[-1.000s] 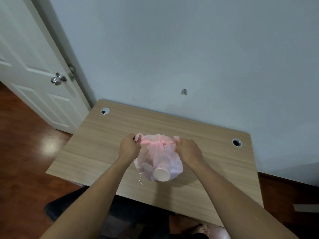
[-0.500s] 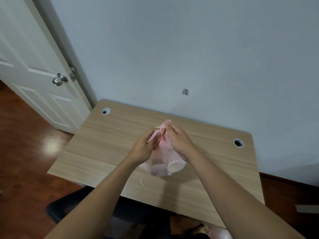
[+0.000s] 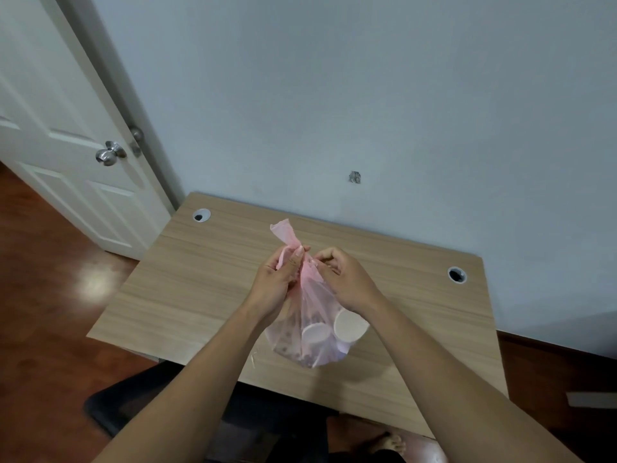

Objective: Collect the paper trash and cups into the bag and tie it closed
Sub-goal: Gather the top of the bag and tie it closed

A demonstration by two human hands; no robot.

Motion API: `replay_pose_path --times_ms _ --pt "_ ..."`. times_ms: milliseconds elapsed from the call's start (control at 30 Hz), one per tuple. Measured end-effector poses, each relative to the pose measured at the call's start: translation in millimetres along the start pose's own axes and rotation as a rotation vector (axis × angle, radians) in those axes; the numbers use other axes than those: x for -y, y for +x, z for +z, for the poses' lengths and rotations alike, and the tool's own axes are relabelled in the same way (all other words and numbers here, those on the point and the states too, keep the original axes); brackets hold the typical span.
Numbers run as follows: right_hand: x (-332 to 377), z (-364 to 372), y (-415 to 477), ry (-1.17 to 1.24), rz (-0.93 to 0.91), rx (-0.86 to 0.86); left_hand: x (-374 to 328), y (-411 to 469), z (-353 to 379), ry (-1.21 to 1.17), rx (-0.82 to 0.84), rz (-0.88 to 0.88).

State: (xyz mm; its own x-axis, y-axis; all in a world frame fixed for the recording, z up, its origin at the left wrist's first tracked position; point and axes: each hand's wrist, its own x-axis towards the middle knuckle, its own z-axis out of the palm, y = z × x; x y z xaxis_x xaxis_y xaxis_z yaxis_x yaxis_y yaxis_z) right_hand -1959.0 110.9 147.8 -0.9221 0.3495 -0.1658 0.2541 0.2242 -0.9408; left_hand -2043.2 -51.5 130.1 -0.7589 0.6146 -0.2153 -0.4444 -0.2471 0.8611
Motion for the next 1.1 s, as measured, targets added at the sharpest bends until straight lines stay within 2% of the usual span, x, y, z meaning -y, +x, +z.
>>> replay_pose_path --times_ms 167,367,467,567,700,867,967,1100 --pt "-5 -3 2 -0.166 0.005 -0.105 -6 -1 -1 -0.016 0.056 -0.017" --pt "-11 -8 -2 -0.296 0.061 -0.121 -11 -2 3 0.124 0.109 -0.003" --pt "-9 -9 -11 -0.135 0.014 -0.124 -13 -2 6 0.184 0.059 0.018" --pt "-6 -7 -20 0.013 -0.040 -0.058 -13 1 7 0.240 0.028 0.043" --pt "-7 -5 -20 -0.037 -0.096 -0.037 -12 -1 14 0.283 0.072 0.048" --pt "-13 -6 -15 -0.016 -0.052 -0.176 -16 -1 16 0.206 0.042 0.008" --pt "-14 -8 -15 0.057 -0.031 -0.273 -18 -3 13 0.273 0.087 -0.047" --pt "-13 -9 -15 0.129 -0.018 -0.224 -14 -7 10 0.264 0.148 -0.113"
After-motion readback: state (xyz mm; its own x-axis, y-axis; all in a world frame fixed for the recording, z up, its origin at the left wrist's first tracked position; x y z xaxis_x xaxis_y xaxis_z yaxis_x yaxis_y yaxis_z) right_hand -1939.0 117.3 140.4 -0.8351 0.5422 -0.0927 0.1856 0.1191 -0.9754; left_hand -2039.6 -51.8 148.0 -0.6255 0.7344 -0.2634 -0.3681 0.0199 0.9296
